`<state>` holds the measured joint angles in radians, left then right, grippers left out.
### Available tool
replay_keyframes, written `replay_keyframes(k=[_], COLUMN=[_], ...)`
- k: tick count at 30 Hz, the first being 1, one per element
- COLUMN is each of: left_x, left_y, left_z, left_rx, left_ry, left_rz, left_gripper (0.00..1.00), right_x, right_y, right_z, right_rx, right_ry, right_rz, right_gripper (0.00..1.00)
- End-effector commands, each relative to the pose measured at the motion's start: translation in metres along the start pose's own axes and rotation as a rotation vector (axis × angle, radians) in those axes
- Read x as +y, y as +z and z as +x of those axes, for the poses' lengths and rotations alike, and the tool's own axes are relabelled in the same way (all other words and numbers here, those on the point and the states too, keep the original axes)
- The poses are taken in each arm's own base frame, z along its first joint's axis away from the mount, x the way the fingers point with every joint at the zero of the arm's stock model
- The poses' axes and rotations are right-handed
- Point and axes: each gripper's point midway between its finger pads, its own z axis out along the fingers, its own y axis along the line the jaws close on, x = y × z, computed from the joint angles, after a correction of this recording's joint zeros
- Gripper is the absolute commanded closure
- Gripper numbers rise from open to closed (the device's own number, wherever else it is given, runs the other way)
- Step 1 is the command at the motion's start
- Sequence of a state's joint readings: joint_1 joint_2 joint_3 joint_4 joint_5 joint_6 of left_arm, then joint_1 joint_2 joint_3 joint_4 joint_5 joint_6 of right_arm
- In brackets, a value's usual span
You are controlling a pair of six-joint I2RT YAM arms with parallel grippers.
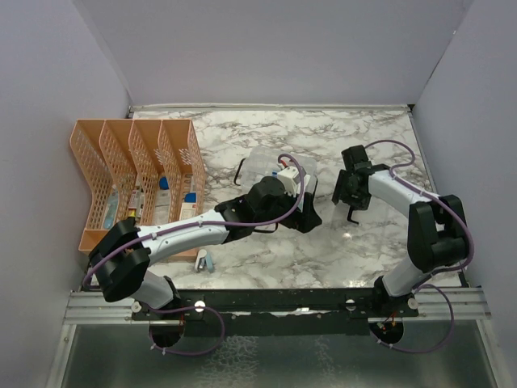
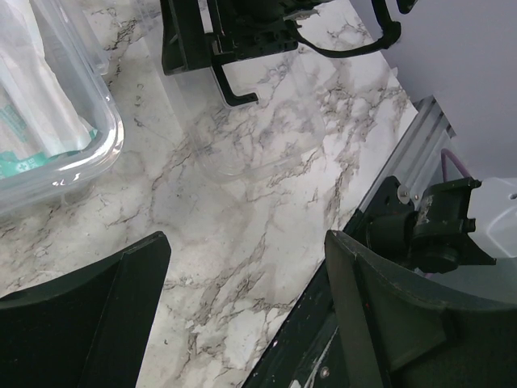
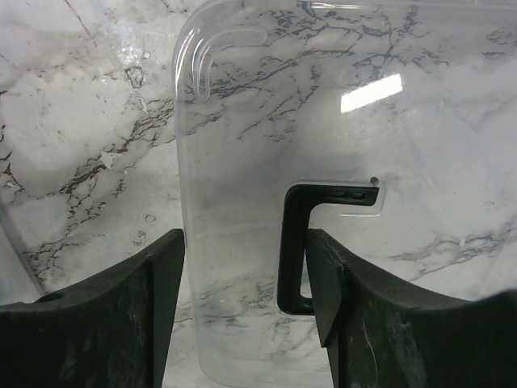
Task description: Organize the medicine kit
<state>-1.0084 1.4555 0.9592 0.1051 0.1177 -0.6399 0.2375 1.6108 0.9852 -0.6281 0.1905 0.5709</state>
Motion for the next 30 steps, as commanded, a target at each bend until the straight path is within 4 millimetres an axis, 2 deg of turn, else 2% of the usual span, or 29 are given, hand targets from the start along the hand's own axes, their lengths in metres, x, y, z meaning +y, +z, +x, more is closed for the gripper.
replay_keyframes(k=[1, 6, 10, 13, 18, 25, 30], left_x=[-0.002, 0.000, 0.002, 0.003, 0.006, 0.001, -0.010], left_y=[-0.001, -0.001, 0.000, 0.001, 0.005, 0.015, 0.025], left_z=[-0.007, -0.007, -0.007, -0.005, -0.002, 0.001, 0.003], left_rx=[-0.040, -0.042, -0.041, -0.037, -0.026, -0.001, 0.010], left_ry=[0.004, 0.002, -0.001, -0.005, -0.012, -0.019, -0.032], left_rz=[-0.001, -0.011, -0.022, -0.026, -0.032, -0.009, 0.026], left_gripper=[0.19, 0.18, 0.17, 0.16, 0.16, 0.16, 0.16], right_x=[0.002, -0.002, -0.004, 0.001, 0.009, 0.013, 0.019], right_y=[0.011, 0.016, 0.013, 0.005, -0.018, -0.039, -0.054], right_z=[0.004, 0.008, 0.006, 0.001, -0.008, 0.001, 0.009], right_rx=[0.014, 0.025, 0.013, -0.009, -0.046, -0.066, -0.072], right_ry=[-0.001, 0.018, 0.028, 0.040, 0.070, 0.122, 0.155], right_rz=[0.032, 0.069, 0.077, 0.047, -0.022, -0.109, -0.194], right_gripper=[0.39, 0.40, 0.48, 0.56, 0.57, 0.57, 0.57])
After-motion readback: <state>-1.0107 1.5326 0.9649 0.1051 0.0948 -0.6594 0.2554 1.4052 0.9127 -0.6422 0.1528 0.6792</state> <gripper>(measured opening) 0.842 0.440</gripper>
